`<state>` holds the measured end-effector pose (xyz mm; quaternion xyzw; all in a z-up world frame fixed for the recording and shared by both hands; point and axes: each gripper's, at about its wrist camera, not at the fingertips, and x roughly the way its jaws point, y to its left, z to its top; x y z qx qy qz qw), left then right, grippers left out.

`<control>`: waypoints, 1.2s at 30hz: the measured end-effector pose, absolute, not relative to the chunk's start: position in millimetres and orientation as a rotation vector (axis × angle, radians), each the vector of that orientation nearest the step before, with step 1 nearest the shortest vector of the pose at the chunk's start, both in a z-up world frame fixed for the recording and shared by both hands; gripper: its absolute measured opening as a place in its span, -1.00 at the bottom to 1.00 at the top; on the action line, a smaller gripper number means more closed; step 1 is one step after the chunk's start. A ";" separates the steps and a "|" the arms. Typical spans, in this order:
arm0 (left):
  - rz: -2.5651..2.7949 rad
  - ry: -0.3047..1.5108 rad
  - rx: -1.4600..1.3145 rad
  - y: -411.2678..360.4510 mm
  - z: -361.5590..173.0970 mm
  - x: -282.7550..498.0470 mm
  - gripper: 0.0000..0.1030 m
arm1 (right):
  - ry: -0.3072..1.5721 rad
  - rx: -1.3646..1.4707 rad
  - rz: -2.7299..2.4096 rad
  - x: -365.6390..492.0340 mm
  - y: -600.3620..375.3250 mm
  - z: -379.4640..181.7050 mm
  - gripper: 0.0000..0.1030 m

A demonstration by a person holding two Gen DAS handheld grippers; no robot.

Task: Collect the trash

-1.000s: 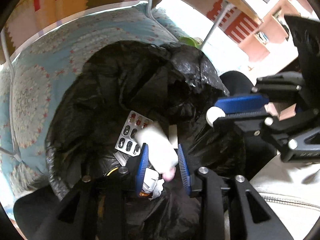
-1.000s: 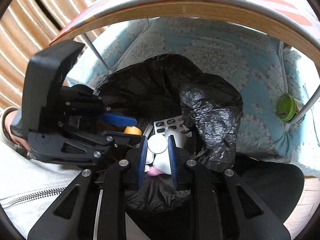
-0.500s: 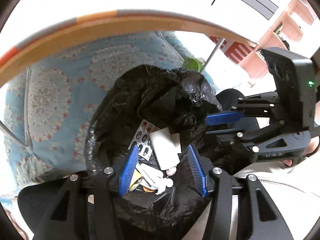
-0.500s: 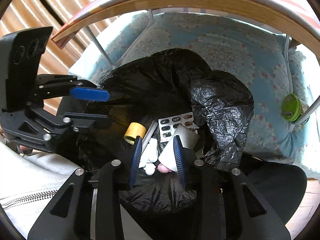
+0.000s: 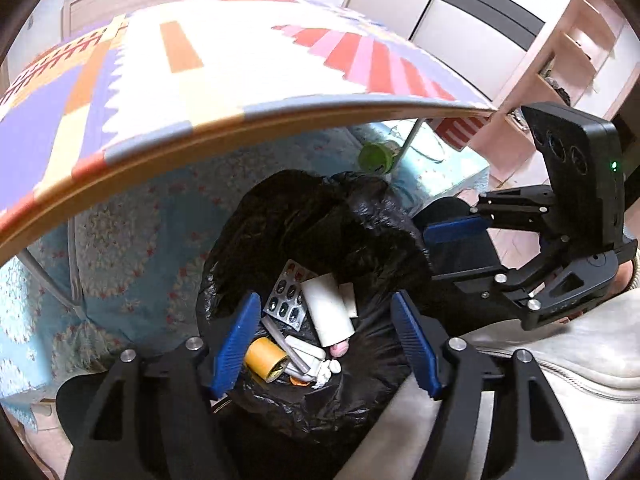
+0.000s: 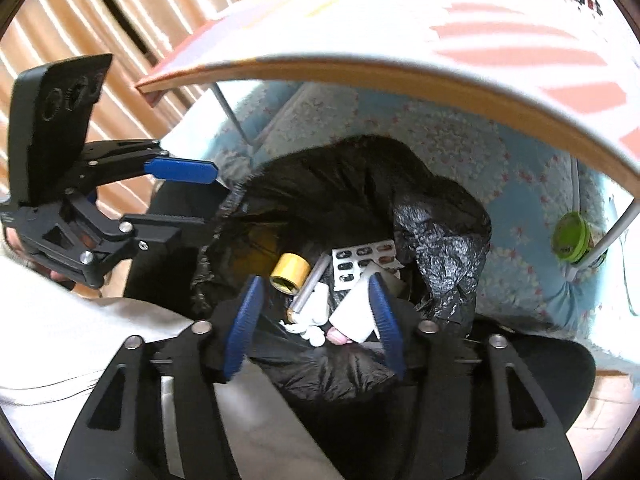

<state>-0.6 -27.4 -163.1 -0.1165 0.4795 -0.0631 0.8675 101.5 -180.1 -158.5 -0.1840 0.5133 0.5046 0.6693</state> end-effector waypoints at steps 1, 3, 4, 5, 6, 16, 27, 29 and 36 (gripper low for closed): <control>-0.130 1.005 -0.243 -28.8 -162.0 -0.7 0.30 | 1.155 -0.407 1.140 101.5 -181.9 -154.1 0.19; -0.124 1.011 -0.245 -30.4 -160.8 -0.6 0.36 | 1.160 -0.405 1.133 100.9 -183.8 -149.6 0.29; -0.125 1.013 -0.248 -31.4 -159.8 -1.1 0.38 | 1.162 -0.407 1.127 100.7 -184.7 -147.8 0.32; -0.131 1.012 -0.255 -32.2 -158.4 -1.7 0.44 | 1.170 -0.404 1.120 101.2 -186.6 -146.0 0.33; -0.137 1.013 -0.261 -32.5 -157.0 -2.6 0.53 | 1.178 -0.402 1.117 102.1 -187.0 -145.3 0.38; -0.144 1.020 -0.291 -39.0 -141.8 -6.8 0.64 | 1.248 -0.413 1.119 96.0 -188.6 -139.7 0.48; -0.158 1.016 -0.291 -47.6 -135.6 -11.3 0.64 | 1.221 -0.434 1.143 82.1 -188.7 -123.4 0.49; -0.159 1.015 -0.292 -47.4 -135.3 -12.1 0.64 | 1.215 -0.434 1.144 81.4 -188.3 -121.6 0.49; -0.154 1.003 -0.283 -48.8 -130.7 -14.0 0.64 | 1.205 -0.441 1.155 77.4 -186.4 -118.1 0.49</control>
